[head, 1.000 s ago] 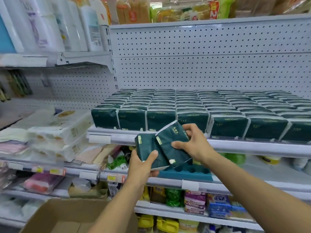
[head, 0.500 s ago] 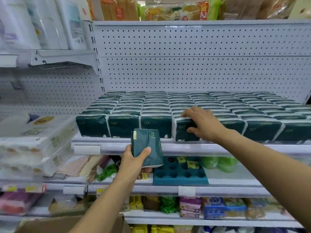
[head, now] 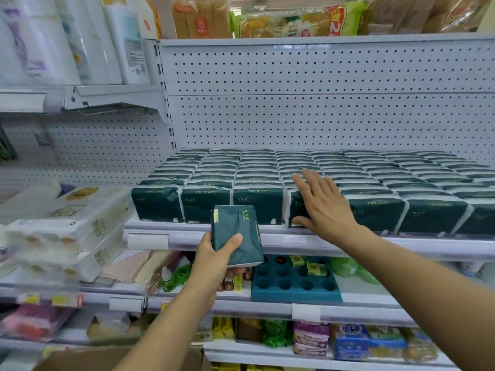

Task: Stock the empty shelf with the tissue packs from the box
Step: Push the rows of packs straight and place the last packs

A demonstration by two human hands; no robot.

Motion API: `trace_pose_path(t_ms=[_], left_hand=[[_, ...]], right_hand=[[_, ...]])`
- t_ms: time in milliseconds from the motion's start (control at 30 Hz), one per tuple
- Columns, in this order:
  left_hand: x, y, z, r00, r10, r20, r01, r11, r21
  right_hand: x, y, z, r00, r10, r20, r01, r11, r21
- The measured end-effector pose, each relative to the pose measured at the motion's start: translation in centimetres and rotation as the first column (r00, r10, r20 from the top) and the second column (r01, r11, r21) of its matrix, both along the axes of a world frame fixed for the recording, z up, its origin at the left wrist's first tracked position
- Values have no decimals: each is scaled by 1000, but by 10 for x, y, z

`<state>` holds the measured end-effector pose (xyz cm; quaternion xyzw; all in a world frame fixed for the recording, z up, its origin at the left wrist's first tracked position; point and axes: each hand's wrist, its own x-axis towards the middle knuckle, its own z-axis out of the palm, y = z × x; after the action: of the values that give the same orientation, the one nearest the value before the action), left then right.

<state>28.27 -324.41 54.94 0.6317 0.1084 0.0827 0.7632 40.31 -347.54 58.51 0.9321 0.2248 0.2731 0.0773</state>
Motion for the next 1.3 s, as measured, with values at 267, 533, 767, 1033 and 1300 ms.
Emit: trace_pose_path(t_ms=[267,533,767,1033,1300], left_hand=[[-4,0,1,999,11,-35,-13,999,-45],[-11,-12,10,997,-71,-42,62,980,-187],[-9,-21,30,968,-233,98,253,888,-384],[19,40,59,939,161,303,-288,848,445],[47,51,53,908,-241,343,-321,128,938]], right_hand=[[-2,-7,-10,991,41,-126,-39,999,16],[-23,3,12,972,220,-80,-193,947,257],[-68,60,35,730,548,-408,13,586,810],[-36,60,55,855,410,-317,-149,780,608],[-20,82,53,904,260,-339,-174,949,263]])
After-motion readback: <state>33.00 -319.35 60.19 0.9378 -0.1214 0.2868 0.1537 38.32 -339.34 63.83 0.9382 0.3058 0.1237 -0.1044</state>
